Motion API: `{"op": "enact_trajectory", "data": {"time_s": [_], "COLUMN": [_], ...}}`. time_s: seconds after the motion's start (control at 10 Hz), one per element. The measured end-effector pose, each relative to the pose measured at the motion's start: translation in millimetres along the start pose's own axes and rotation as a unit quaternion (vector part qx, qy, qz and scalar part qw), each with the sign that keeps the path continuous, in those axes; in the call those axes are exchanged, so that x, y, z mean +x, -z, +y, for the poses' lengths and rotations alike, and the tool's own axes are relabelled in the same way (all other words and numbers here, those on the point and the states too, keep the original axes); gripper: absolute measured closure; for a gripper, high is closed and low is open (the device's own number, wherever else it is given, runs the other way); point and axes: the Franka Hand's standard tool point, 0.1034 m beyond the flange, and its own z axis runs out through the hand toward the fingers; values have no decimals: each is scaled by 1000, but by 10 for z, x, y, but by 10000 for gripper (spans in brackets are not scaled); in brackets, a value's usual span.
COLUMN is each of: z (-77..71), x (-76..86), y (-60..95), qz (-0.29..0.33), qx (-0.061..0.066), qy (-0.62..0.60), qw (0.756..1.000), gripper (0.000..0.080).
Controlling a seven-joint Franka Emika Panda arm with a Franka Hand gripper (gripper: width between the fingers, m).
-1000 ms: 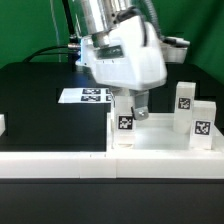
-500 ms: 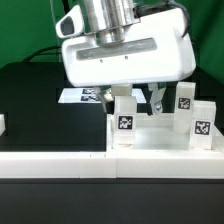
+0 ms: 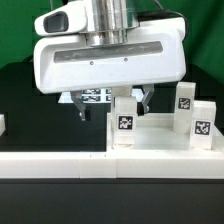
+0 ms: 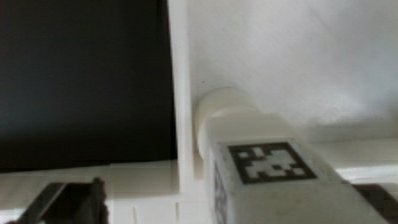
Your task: Assemble square table
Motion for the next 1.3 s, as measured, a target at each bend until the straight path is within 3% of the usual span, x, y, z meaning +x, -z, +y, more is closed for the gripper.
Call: {"op": "enact_trajectory", "data": {"time_s": [0.1,0.2,0.3,0.4,0.7,1.0,1.1,1.2,1.3], "z": [-3,-4,-23,-33,-53,-96,-118,-151,-218], "x": [-1,-1,-1,-1,5,2,0,-11,-19], "y": [-2,-2,-4,-4,-2,-16,-26,-33,-44], "qz": [0,0,0,0,0,-2,-3,1,-5], "qx": [0,0,3,5,7,32,40,50,51], "qy": [0,-1,-52,-91,-201,-419,-479,-557,-600], "qw": [1000,1000,999,996,979,907,877,829,799], "gripper": [245,245,448,514,514,514,512,512,511]}}
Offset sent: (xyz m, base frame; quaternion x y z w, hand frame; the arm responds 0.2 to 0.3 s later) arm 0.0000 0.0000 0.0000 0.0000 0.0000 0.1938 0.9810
